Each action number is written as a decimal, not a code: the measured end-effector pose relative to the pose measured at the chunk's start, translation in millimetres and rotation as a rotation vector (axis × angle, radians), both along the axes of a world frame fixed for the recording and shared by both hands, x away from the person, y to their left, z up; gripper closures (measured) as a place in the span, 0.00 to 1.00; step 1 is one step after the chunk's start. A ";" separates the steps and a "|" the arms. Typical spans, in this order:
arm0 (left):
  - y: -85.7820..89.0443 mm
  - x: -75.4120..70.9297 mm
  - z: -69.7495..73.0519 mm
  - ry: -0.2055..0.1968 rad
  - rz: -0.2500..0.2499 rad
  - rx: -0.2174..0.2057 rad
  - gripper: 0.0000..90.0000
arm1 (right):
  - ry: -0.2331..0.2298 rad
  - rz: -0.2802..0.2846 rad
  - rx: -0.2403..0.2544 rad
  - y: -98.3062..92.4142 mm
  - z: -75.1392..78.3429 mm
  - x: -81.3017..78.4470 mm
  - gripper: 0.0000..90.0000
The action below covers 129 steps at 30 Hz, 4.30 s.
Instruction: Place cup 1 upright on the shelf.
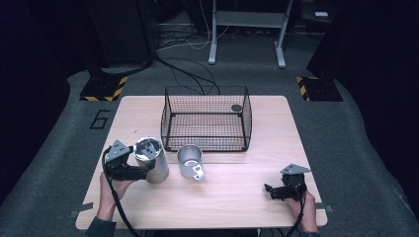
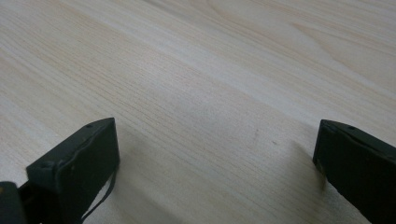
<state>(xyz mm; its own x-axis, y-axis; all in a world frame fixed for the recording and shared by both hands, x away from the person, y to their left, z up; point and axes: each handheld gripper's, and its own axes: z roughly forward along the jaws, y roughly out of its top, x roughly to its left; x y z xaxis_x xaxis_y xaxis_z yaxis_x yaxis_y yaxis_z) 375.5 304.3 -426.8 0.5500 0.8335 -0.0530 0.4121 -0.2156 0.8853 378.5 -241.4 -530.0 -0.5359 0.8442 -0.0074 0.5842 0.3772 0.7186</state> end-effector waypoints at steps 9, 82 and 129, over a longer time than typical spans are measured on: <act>-6.7 9.3 -5.2 0.005 -0.010 -0.020 0.01 | -0.001 0.001 -0.001 -0.1 0.0 0.0 0.00; -3.5 -2.4 26.8 -0.119 -0.015 0.023 0.04 | 0.000 -0.002 0.000 0.1 0.0 -0.2 0.00; -14.6 1.5 82.3 -0.166 -0.066 0.006 0.04 | 0.003 -0.004 0.001 0.0 0.0 -0.3 0.00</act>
